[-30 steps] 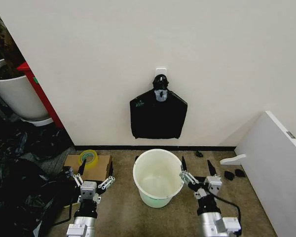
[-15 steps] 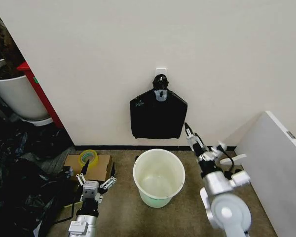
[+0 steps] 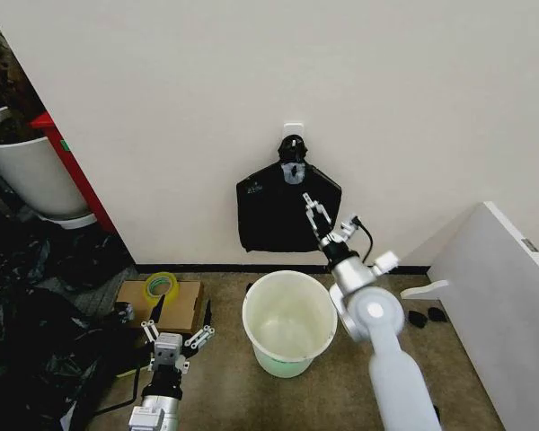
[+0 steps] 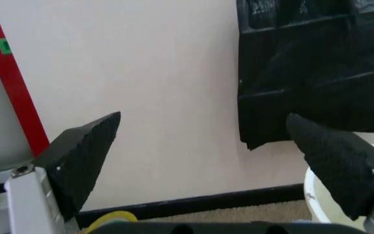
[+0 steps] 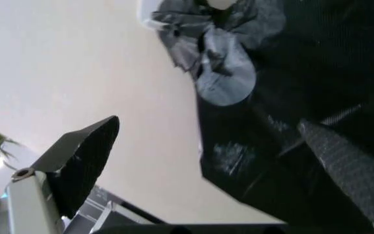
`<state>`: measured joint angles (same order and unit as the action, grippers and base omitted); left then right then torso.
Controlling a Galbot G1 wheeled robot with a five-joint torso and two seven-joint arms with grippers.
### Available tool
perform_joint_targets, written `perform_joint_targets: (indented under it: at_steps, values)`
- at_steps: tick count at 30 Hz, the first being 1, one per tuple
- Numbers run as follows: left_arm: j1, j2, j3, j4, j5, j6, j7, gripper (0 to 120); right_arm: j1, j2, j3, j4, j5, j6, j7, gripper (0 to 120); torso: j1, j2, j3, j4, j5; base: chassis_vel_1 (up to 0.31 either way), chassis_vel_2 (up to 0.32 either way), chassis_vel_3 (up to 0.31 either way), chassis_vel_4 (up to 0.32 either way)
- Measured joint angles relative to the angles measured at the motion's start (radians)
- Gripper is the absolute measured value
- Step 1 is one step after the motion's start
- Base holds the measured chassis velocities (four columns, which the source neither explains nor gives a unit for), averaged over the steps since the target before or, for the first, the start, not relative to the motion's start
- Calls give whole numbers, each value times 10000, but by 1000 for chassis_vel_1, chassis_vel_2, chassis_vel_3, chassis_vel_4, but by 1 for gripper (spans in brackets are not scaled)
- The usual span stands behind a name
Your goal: Place the garbage bag over the trash bin.
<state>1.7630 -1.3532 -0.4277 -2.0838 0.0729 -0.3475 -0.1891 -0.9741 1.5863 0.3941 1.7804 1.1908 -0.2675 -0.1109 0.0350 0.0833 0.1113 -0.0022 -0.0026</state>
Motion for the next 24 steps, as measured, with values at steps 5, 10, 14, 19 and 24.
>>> perform_joint_targets:
  at_steps: [5, 10, 14, 19, 24]
  values:
    - [77, -12, -46, -91, 6, 2, -8, 100, 615, 180, 50, -816, -108, 69, 5, 100, 0, 0, 0, 0, 0, 0, 0, 0, 0]
    - [110, -34, -58, -150, -2, 21, -30, 100, 924, 214, 94, -1103, -120, 99, -58, 86, -1, 0, -1, -1, 0, 0, 0, 0, 0]
    - [128, -33, -62, -252, 4, 53, -92, 100, 1184, 215, 77, -1419, -364, 173, -174, 73, -1, 0, -1, 0, 0, 0, 0, 0, 0]
    - [126, -24, -64, -338, 4, 82, -100, 100, 1301, 217, 133, -1534, -359, 261, -192, 50, -1, 0, -1, -1, 0, 0, 0, 0, 0]
    - [109, -13, -41, -304, 6, 83, -109, 100, 1391, 232, 153, -1537, -349, 275, -187, 35, -1, 0, -2, -1, -1, 0, 0, 0, 0]
